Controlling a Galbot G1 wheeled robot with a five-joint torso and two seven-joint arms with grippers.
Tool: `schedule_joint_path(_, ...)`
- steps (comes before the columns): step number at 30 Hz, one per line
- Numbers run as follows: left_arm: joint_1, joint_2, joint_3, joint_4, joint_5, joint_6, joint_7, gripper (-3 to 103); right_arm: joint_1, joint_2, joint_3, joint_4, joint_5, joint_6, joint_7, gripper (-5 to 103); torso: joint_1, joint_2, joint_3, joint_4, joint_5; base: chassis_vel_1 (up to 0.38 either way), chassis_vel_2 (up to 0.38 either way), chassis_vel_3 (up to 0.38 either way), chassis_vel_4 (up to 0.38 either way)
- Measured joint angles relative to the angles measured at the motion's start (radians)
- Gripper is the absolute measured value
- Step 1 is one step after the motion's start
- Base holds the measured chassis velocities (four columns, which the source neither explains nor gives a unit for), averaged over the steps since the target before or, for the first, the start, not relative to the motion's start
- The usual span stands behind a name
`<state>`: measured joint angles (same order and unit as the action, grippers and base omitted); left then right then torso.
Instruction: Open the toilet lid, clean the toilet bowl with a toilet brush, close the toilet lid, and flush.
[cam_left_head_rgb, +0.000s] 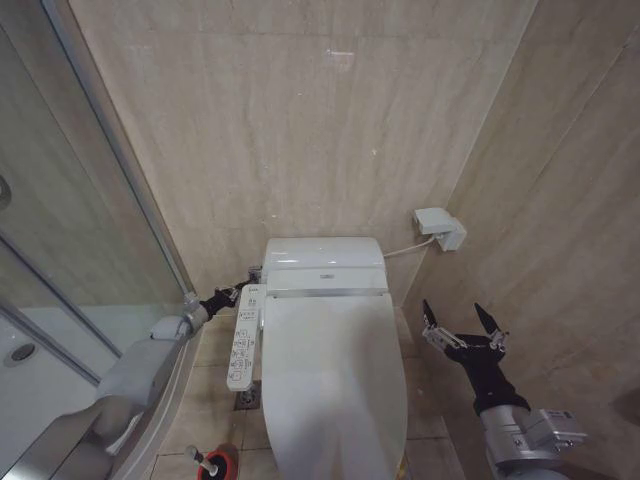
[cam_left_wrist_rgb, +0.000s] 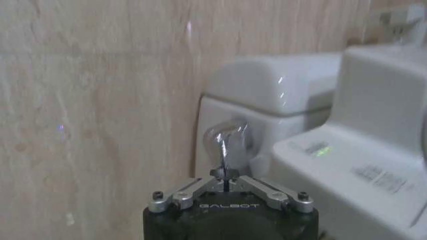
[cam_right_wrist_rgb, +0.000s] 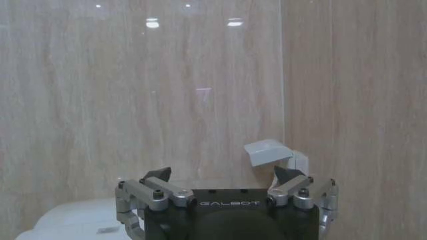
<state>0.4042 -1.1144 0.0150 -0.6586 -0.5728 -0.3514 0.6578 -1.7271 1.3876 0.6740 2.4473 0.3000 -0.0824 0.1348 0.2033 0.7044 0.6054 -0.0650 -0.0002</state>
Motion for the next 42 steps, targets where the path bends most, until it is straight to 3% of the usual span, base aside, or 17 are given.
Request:
schedule_joint_path(6, 0.119, 0.068, -0.084, -0.159, -0.036, -0.002, -0.083, 0, 0.0, 0.0, 0.0, 0.0, 0.0, 0.0, 0.0, 100, 0.0, 0.0, 0.0, 0.0001, 0.0007, -0.02, -0.007, -0.002, -0.011)
schedule_joint_path(10, 0.233, 0.132, -0.138, -0.337, -0.106, -0.007, -0.239, 0, 0.0, 0.0, 0.0, 0.0, 0.0, 0.0, 0.0, 100, 0.0, 0.0, 0.0, 0.0016, 0.0, 0.0, 0.0, 0.0, 0.0)
schedule_joint_path(11, 0.233, 0.132, -0.138, -0.337, -0.106, -0.007, -0.239, 0, 0.0, 0.0, 0.0, 0.0, 0.0, 0.0, 0.0, 100, 0.0, 0.0, 0.0, 0.0016, 0.0, 0.0, 0.0, 0.0, 0.0)
schedule_joint_path(15, 0.348, 0.15, -0.206, -0.595, -0.125, 0.02, -0.52, 0, 0.0, 0.0, 0.0, 0.0, 0.0, 0.0, 0.0, 100, 0.0, 0.0, 0.0, 0.0005, -0.0002, 0.0, 0.0, 0.0, 0.0)
schedule_joint_path(16, 0.348, 0.15, -0.206, -0.595, -0.125, 0.02, -0.52, 0, 0.0, 0.0, 0.0, 0.0, 0.0, 0.0, 0.0, 100, 0.0, 0.0, 0.0, 0.0005, -0.0002, 0.0, 0.0, 0.0, 0.0)
schedule_joint_path(19, 0.429, 0.156, -0.256, -0.801, -0.111, 0.084, -0.695, 0, 0.0, 0.0, 0.0, 0.0, 0.0, 0.0, 0.0, 100, 0.0, 0.0, 0.0, 0.0007, 0.0004, 0.0, 0.0, 0.0, 0.0)
schedule_joint_path(20, 0.429, 0.156, -0.256, -0.801, -0.111, 0.084, -0.695, 0, 0.0, 0.0, 0.0, 0.0, 0.0, 0.0, 0.0, 100, 0.0, 0.0, 0.0, 0.0007, 0.0004, 0.0, 0.0, 0.0, 0.0)
schedule_joint_path(23, 0.504, 0.176, -0.292, -0.968, -0.107, 0.15, -0.807, 0, 0.0, 0.0, 0.0, 0.0, 0.0, 0.0, 0.0, 100, 0.0, 0.0, 0.0, 0.0007, 0.0004, 0.0, 0.0, 0.0, 0.0)
schedule_joint_path(30, 0.669, 0.21, -0.387, -1.185, -0.082, 0.22, -0.898, 0, 0.0, 0.0, 0.0, 0.0, 0.0, 0.0, 0.0, 100, 0.0, 0.0, 0.0, 0.0012, 0.0003, 0.0, 0.0, 0.0, 0.0)
schedule_joint_path(31, 0.756, 0.212, -0.434, -1.279, -0.065, 0.266, -0.938, 0, 0.0, 0.0, 0.0, 0.0, 0.0, 0.0, 0.0, 100, 0.0, 0.0, 0.0, 0.0013, 0.0, 0.0, 0.0, 0.0, 0.0)
schedule_joint_path(32, 0.756, 0.212, -0.434, -1.279, -0.065, 0.266, -0.938, 0, 0.0, 0.0, 0.0, 0.0, 0.0, 0.0, 0.0, 100, 0.0, 0.0, 0.0, 0.0013, 0.0, 0.0, 0.0, 0.0, 0.0)
schedule_joint_path(33, 0.817, 0.209, -0.473, -1.335, -0.056, 0.301, -0.954, 0, 0.0, 0.0, 0.0, 0.0, 0.0, 0.0, 0.0, 100, 0.0, 0.0, 0.0, 0.0007, 0.0003, 0.0, 0.0, 0.0, 0.0)
schedule_joint_path(34, 0.885, 0.197, -0.515, -1.392, -0.041, 0.333, -0.956, 17, 0.0, 0.0, 0.0, 0.0, 0.0, 0.0, 0.0, 100, -0.001, 0.0, 0.0, 0.001, 0.0001, 0.0, 0.0, 0.0, 0.0)
schedule_joint_path(36, 0.93, 0.184, -0.548, -1.427, -0.024, 0.35, -0.945, 17, 0.0, 0.0, 0.0, 0.0, 0.0, 0.0, 0.0, 100, -0.001, 0.0, 0.0, 0.0013, 0.0001, 0.0, 0.0, 0.0, 0.0)
schedule_joint_path(39, 1.115, 0.095, -0.707, -1.564, 0.083, 0.388, -0.841, 17, 0.0, 0.0, 0.0, 0.0, 0.0, 0.0, 0.0, 100, -0.001, 0.0, 0.0, 0.0008, 0.0004, 0.0, 0.0, 0.0, 0.0)
schedule_joint_path(41, 1.155, 0.073, -0.736, -1.591, 0.101, 0.39, -0.821, 17, 0.0, 0.0, 0.0, 0.0, 0.0, 0.0, 0.0, 100, -0.001, 0.0, 0.0, 0.0011, 0.0001, 0.0, 0.0, 0.0, 0.0)
schedule_joint_path(42, 1.202, 0.044, -0.769, -1.627, 0.122, 0.39, -0.798, 43, 0.0, 0.0, 0.0, 0.0, 0.0, 0.0, 0.0, 100, -0.001, 0.0, 0.0, 0.0014, 0.0002, 0.0, 0.0, 0.0, 0.0)
